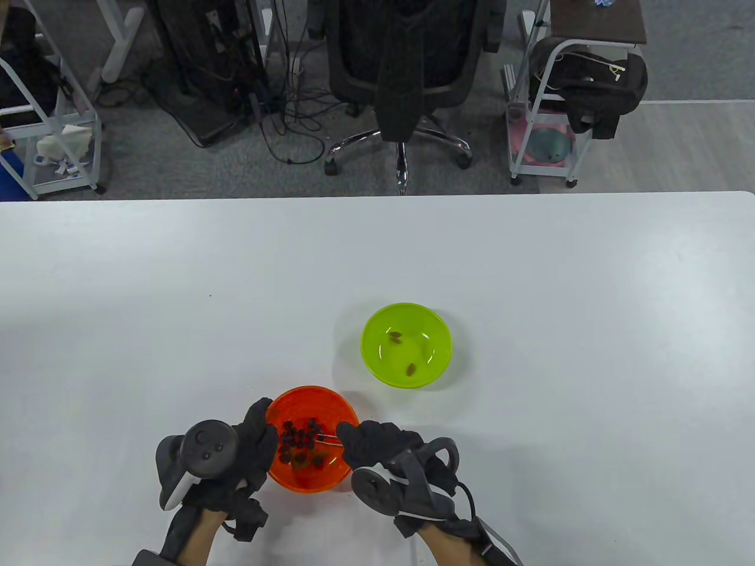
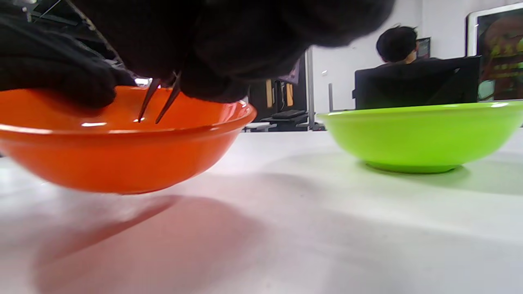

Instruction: Pick raisins with tweezers into bowl

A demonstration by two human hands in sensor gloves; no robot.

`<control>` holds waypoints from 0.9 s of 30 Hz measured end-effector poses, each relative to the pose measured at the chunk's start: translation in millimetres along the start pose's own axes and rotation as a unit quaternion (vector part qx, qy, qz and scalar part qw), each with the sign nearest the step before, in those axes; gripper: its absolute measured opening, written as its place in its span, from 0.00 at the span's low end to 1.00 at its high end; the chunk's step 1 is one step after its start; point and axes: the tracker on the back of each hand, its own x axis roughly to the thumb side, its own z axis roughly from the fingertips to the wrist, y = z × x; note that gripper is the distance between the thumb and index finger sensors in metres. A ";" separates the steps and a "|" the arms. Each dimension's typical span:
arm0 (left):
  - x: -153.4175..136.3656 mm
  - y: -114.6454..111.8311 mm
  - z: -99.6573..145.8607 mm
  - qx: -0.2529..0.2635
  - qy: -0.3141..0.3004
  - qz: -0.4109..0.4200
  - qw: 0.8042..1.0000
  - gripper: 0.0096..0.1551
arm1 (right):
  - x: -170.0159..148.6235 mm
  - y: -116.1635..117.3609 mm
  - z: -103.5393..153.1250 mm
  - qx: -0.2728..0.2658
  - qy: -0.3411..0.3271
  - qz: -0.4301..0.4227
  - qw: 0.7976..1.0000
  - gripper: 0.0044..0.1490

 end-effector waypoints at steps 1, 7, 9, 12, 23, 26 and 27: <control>0.0 0.0 0.0 0.000 0.000 0.000 1.000 0.31 | 1.8 0.6 -0.1 0.004 -0.002 0.005 1.000 0.26; -0.2 -0.1 -0.2 0.000 -0.001 0.000 1.000 0.32 | 9.5 4.2 -1.5 0.025 -0.013 0.028 0.999 0.26; -0.4 -0.5 -0.5 0.000 -0.001 -0.003 1.000 0.31 | 10.2 4.6 -1.7 0.028 -0.014 0.028 0.999 0.26; -0.3 -0.8 -0.3 0.000 -0.001 -0.004 1.000 0.31 | 10.9 3.4 -1.9 0.032 -0.015 0.030 0.999 0.27; -0.2 -1.6 -0.1 -0.001 -0.001 -0.009 1.000 0.31 | 18.4 9.1 -4.7 0.038 -0.024 0.056 0.997 0.26; 0.0 -1.8 -0.4 -0.001 -0.002 -0.012 1.000 0.32 | 18.1 9.0 -4.8 0.034 -0.024 0.056 0.998 0.25; -0.2 -1.9 -0.5 -0.001 -0.001 -0.011 1.000 0.32 | 17.8 9.0 -4.8 0.033 -0.024 0.056 0.998 0.25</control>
